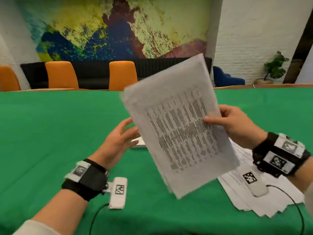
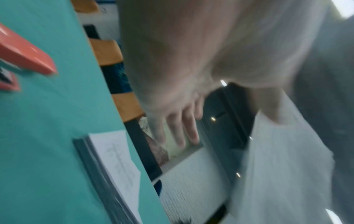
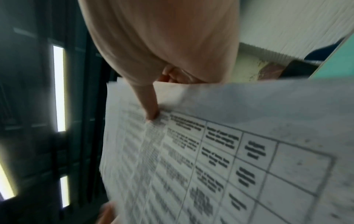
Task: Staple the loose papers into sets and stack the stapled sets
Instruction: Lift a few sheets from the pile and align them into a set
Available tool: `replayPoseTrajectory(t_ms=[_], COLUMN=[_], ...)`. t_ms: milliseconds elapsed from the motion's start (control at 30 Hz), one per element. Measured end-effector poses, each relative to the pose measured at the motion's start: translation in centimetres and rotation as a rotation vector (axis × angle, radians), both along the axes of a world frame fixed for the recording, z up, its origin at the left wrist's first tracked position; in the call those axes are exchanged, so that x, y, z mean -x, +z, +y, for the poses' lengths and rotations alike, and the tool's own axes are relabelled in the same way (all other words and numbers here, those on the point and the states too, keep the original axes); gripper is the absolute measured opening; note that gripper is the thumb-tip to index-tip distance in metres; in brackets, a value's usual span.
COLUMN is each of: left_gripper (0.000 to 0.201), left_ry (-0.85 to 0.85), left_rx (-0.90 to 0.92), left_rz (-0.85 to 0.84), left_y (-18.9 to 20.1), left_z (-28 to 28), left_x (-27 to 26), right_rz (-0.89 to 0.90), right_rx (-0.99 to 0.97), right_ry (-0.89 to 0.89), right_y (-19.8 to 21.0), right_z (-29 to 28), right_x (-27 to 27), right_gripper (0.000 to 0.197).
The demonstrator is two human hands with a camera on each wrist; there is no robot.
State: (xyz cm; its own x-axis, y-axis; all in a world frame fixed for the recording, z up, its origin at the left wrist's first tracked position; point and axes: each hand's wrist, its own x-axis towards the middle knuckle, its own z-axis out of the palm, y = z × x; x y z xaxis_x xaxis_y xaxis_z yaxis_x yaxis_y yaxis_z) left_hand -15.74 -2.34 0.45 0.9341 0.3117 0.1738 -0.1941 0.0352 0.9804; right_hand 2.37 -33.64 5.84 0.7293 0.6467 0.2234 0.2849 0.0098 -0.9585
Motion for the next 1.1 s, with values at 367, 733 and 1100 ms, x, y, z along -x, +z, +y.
replayPoseTrajectory(t_ms=[367,733,1100], left_gripper=[0.012,0.024,0.025], left_ry=[0.501,0.471,0.55], left_rx=[-0.084,-0.424,-0.438], left_rz=[-0.453,-0.235,-0.355], left_y=[7.9,1.9,6.3], left_z=[-4.7,-4.9,-4.7], left_x=[-3.3,-2.1,-2.4], right_rz=[0.023,-0.048,-0.062], right_rx=[-0.413,-0.302,-0.349], right_ry=[-0.091,-0.195,-0.193], right_y=[2.6,-3.5,1.4], right_z=[4.0,6.8,7.0], right_x=[3.1,4.0,3.3], right_gripper=[0.022,0.018,0.012])
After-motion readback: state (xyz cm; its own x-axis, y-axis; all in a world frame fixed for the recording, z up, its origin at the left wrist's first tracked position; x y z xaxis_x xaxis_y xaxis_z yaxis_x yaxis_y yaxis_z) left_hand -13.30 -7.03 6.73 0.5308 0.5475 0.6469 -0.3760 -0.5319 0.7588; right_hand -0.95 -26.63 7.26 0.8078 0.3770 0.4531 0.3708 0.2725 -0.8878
